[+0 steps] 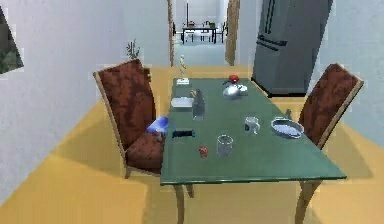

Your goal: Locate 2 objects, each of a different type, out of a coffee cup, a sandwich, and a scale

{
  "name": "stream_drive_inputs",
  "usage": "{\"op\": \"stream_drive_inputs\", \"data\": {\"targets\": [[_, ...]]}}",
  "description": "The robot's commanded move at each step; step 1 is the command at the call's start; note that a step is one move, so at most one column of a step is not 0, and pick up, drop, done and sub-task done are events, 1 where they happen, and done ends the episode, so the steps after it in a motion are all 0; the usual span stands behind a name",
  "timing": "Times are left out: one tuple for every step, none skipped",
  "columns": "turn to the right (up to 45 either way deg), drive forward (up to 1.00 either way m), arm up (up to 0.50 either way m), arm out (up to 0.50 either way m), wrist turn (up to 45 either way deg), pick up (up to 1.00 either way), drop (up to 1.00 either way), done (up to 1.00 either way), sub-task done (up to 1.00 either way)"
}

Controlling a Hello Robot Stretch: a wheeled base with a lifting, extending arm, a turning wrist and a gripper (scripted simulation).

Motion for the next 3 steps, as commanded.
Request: {"op": "stream_drive_inputs", "data": {"targets": [[9.0,0.0,0.0,0.0,0.0,0.0,0.0,0.0,0.0],[0.0,0.25,0.0,0.0,0.0,0.0,0.0,0.0,0.0],[12.0,0.0,0.0,0.0,0.0,0.0,0.0,0.0,0.0]]}}
